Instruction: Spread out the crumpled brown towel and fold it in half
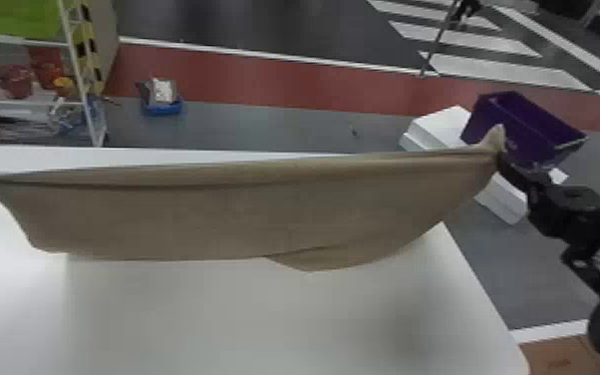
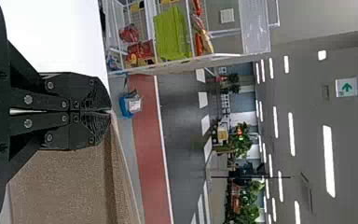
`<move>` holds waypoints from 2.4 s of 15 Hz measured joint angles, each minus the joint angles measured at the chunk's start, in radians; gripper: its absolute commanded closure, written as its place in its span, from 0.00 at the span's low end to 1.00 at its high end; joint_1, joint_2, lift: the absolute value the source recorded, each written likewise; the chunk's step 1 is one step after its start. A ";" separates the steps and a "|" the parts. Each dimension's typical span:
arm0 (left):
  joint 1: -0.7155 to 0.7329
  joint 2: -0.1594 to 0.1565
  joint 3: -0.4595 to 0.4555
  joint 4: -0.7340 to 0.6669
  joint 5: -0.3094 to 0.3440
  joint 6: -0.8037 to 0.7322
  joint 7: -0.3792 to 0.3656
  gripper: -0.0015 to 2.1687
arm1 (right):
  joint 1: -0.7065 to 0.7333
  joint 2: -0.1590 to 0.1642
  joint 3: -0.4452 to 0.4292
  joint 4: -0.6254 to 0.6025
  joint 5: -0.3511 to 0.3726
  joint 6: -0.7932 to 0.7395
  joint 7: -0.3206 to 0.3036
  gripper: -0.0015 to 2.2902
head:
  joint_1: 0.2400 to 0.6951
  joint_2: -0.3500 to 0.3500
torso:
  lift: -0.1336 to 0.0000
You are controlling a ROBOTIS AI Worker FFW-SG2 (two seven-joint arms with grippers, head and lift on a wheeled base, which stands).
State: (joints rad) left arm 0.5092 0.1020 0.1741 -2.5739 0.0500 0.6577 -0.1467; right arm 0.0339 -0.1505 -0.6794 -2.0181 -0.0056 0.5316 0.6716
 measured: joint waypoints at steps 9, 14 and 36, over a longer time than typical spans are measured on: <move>0.049 -0.001 0.185 -0.170 0.197 0.024 0.002 0.66 | 0.005 0.064 -0.064 -0.460 -0.116 0.583 0.032 0.59 | 0.82 0.25 | 0.07; 0.066 -0.078 0.362 -0.245 0.316 0.061 -0.093 0.66 | 0.067 0.121 -0.247 -0.582 -0.282 0.709 0.045 0.59 | 0.88 0.26 | 0.07; 0.021 -0.096 0.542 -0.197 0.462 0.211 -0.282 0.66 | 0.151 0.151 -0.464 -0.628 -0.522 0.824 0.121 0.59 | 1.00 0.28 | 0.07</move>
State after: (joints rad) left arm 0.5298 0.0061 0.7157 -2.7706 0.5120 0.8691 -0.4286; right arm 0.1853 0.0000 -1.1429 -2.6463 -0.5276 1.3553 0.7930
